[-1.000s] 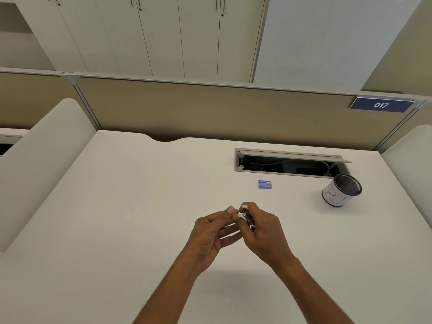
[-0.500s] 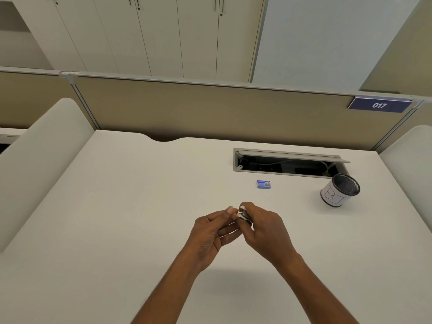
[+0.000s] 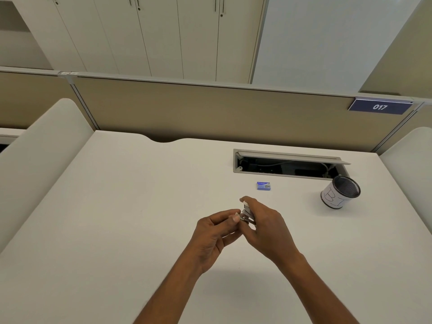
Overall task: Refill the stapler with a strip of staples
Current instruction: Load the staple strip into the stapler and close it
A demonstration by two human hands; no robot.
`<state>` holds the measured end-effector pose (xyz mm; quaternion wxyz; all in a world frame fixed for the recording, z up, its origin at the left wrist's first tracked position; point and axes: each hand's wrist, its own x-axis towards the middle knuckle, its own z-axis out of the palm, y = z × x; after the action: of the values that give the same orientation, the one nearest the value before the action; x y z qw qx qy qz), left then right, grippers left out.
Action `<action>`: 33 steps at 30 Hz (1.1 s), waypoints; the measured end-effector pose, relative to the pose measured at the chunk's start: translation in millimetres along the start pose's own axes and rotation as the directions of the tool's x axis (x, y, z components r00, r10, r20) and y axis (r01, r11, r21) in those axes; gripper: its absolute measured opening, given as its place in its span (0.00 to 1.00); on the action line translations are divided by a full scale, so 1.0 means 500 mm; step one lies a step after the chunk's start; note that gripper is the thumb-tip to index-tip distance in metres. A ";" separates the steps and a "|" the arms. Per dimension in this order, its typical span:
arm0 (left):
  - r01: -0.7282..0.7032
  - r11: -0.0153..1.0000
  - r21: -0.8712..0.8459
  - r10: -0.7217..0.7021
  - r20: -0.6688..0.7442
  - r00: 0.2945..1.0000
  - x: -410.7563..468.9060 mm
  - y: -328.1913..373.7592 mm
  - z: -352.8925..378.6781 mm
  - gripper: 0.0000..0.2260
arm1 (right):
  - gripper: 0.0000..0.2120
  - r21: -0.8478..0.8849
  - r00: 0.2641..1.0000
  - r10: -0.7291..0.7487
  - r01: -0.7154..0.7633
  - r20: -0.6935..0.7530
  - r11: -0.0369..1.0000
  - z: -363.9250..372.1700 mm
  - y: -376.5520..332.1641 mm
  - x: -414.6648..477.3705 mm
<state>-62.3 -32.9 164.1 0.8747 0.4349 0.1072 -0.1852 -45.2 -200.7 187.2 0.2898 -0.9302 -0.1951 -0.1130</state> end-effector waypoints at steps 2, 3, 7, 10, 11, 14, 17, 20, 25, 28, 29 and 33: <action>-0.008 1.000 -0.004 0.008 -0.015 1.000 0.005 0.000 -0.004 0.16 | 0.23 0.036 0.999 -0.010 0.009 0.038 0.999 -0.004 0.003 0.003; -0.012 1.000 -0.012 0.012 -0.023 1.000 0.008 0.001 -0.006 0.16 | 0.25 0.078 0.998 -0.010 0.005 0.061 0.997 -0.006 0.005 0.006; -0.033 0.997 -0.074 0.031 -0.038 0.999 0.024 0.007 -0.017 0.15 | 0.24 0.205 0.994 0.043 -0.063 0.100 0.977 -0.020 0.023 0.007; -0.049 0.994 -0.093 0.043 -0.063 0.997 0.040 0.012 -0.025 0.15 | 0.14 0.153 0.994 0.036 -0.052 0.107 0.987 -0.028 0.042 0.002; -0.050 0.994 -0.096 0.043 -0.073 0.996 0.047 0.011 -0.027 0.15 | 0.11 0.133 0.993 0.030 -0.045 0.110 0.990 -0.027 0.048 0.002; -0.046 0.993 -0.110 0.036 -0.088 0.995 0.064 0.005 -0.029 0.15 | 0.07 0.103 0.995 0.014 -0.024 0.095 0.994 -0.016 0.062 0.001; -0.043 0.992 -0.121 0.030 -0.103 0.994 0.083 -0.003 -0.027 0.15 | 0.05 0.105 0.997 0.042 -0.049 0.070 0.993 0.002 0.078 0.002; -0.036 0.991 -0.132 0.018 -0.138 0.990 0.104 -0.009 -0.025 0.14 | 0.05 0.111 0.996 0.081 -0.085 0.038 0.990 0.022 0.092 0.010; -0.038 0.989 -0.143 0.007 -0.213 0.977 0.146 -0.008 -0.029 0.11 | 0.11 0.065 0.989 0.149 -0.149 0.009 0.987 0.057 0.109 0.024; -0.035 0.993 -0.113 0.006 -0.245 0.969 0.174 -0.004 -0.028 0.09 | 0.10 -0.004 0.985 0.171 -0.171 -0.027 0.985 0.078 0.116 0.033; -0.036 0.994 -0.099 0.010 -0.252 0.968 0.184 -0.002 -0.028 0.09 | 0.09 -0.027 0.984 0.176 -0.177 -0.038 0.984 0.085 0.119 0.037; -0.034 0.997 -0.066 0.015 -0.266 0.964 0.227 -0.001 -0.026 0.08 | 0.07 -0.103 0.976 0.202 -0.210 -0.083 0.972 0.115 0.138 0.056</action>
<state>40.2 -48.7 116.5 0.8693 0.4264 0.2244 -0.1106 15.2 -210.7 115.7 0.2548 -0.9553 -0.0801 -0.1265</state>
